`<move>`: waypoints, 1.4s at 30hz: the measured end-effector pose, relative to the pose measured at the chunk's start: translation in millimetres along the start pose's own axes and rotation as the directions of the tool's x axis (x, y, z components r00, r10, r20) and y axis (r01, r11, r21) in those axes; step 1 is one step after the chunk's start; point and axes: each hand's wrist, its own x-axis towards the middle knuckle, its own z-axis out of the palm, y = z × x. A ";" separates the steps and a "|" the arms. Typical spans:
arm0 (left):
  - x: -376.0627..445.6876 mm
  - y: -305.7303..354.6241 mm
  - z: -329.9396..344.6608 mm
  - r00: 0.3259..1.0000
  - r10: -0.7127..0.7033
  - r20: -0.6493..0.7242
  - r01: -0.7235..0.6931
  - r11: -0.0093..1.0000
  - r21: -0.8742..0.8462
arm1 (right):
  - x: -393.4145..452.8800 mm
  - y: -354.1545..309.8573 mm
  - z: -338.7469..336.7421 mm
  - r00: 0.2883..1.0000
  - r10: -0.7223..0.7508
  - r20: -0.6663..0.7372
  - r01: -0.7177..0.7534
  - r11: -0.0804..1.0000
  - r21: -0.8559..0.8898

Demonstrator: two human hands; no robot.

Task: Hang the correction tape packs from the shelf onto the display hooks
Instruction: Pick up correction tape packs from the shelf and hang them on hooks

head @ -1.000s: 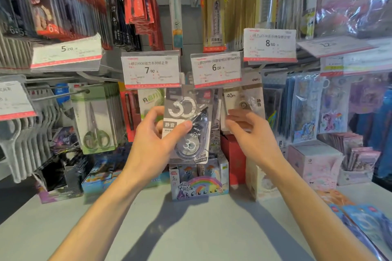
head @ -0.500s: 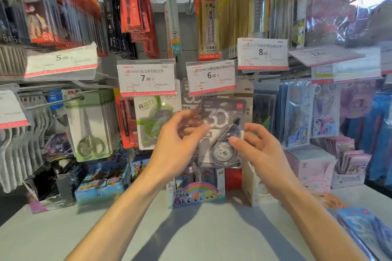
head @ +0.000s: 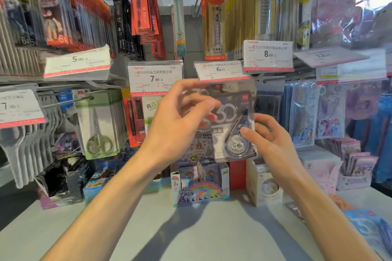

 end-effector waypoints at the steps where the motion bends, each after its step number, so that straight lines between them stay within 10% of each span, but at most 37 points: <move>1: 2.7 2.3 -2.3 1.000 0.013 0.000 -0.013 1.000 -0.002 | 2.7 -2.5 3.6 1.000 -0.012 0.012 0.012 1.000 -0.006; 26: -10.2 -15.3 -29.5 0.998 -0.054 0.040 0.046 0.983 0.178 | 42.9 3.1 37.5 0.998 -0.037 -0.052 0.030 0.990 -0.137; 42: -3.8 -82.5 -82.2 0.905 -0.145 -0.400 0.303 0.881 0.365 | 57.0 21.8 56.5 0.990 -0.077 -0.118 0.048 0.972 -0.229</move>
